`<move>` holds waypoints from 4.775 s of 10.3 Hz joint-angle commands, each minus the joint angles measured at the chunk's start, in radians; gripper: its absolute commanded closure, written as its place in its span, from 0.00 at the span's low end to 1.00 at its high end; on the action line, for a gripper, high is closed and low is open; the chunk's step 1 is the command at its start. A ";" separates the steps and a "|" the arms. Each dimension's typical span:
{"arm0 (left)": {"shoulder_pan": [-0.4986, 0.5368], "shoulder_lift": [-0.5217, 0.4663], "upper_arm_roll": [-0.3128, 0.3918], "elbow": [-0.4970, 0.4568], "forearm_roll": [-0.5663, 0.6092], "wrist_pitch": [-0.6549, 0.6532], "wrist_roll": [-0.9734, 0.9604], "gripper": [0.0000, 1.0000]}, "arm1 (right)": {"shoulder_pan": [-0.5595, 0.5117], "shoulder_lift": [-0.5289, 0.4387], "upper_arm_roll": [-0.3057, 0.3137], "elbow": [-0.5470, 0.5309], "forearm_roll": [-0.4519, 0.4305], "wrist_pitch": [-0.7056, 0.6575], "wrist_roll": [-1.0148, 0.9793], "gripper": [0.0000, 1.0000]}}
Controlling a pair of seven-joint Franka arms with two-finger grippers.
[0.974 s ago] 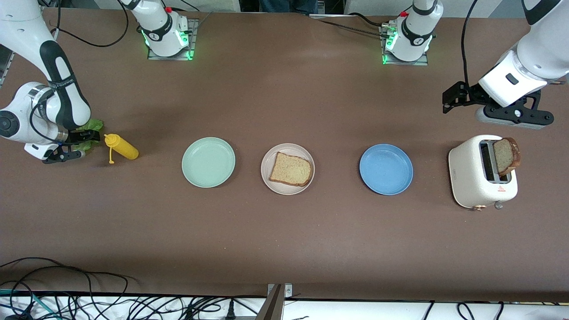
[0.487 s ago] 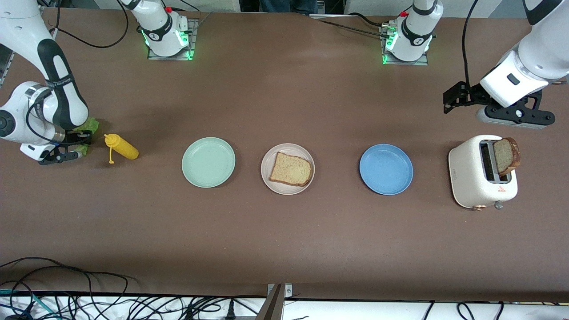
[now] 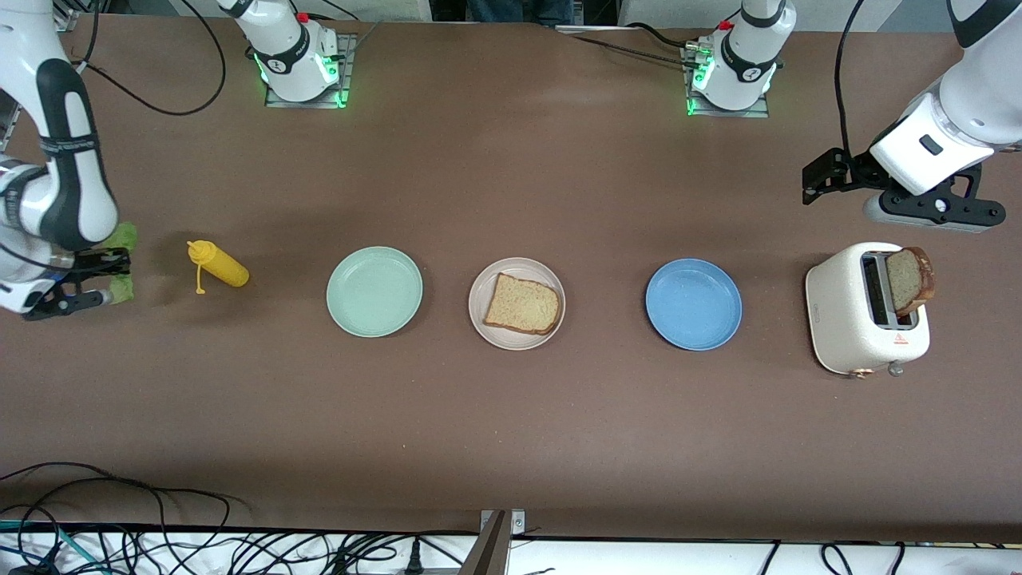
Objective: Make sandwich on beige plate with both arms
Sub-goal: 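Grasp the green lettuce leaf with the right gripper and lift it, then carry the lettuce with the right gripper over the bread, then lower the lettuce onto the bread and open the right gripper, then move the right gripper back toward the yellow mustard bottle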
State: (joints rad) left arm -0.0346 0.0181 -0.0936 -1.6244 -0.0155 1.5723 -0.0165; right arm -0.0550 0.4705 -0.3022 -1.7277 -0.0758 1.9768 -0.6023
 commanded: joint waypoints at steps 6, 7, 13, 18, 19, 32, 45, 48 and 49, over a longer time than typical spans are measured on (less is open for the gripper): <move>0.001 0.010 -0.005 0.029 0.017 -0.021 -0.005 0.00 | 0.321 0.003 0.011 0.447 0.045 -0.649 0.354 1.00; 0.001 0.010 -0.005 0.029 0.017 -0.021 -0.005 0.00 | 0.377 0.003 0.011 0.467 0.107 -0.668 0.475 1.00; 0.001 0.010 -0.005 0.029 0.017 -0.021 -0.003 0.00 | 0.691 0.106 0.011 0.461 0.467 -0.422 1.233 1.00; 0.001 0.010 -0.005 0.029 0.017 -0.021 0.001 0.00 | 0.836 0.269 0.018 0.459 0.596 -0.042 1.533 1.00; 0.001 0.010 -0.005 0.029 0.017 -0.021 0.001 0.00 | 0.860 0.305 0.021 0.461 0.600 0.058 1.571 1.00; 0.002 0.013 -0.005 0.029 0.006 -0.021 0.003 0.00 | 0.911 0.430 0.074 0.453 0.465 0.320 1.652 0.34; 0.002 0.014 -0.005 0.029 0.006 -0.021 0.003 0.00 | 0.790 0.248 -0.065 0.606 0.441 -0.354 1.233 0.00; 0.001 0.014 -0.005 0.029 0.006 -0.021 0.003 0.00 | 0.790 0.174 -0.269 0.581 0.442 -0.605 0.816 0.00; 0.001 0.014 -0.005 0.029 0.006 -0.021 0.003 0.00 | 0.791 0.140 -0.335 0.527 0.441 -0.627 0.676 0.00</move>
State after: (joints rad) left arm -0.0335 0.0234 -0.0955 -1.6195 -0.0156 1.5701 -0.0165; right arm 0.7278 0.6636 -0.5694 -1.1223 0.3744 1.3834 0.2387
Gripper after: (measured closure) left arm 0.000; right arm 0.000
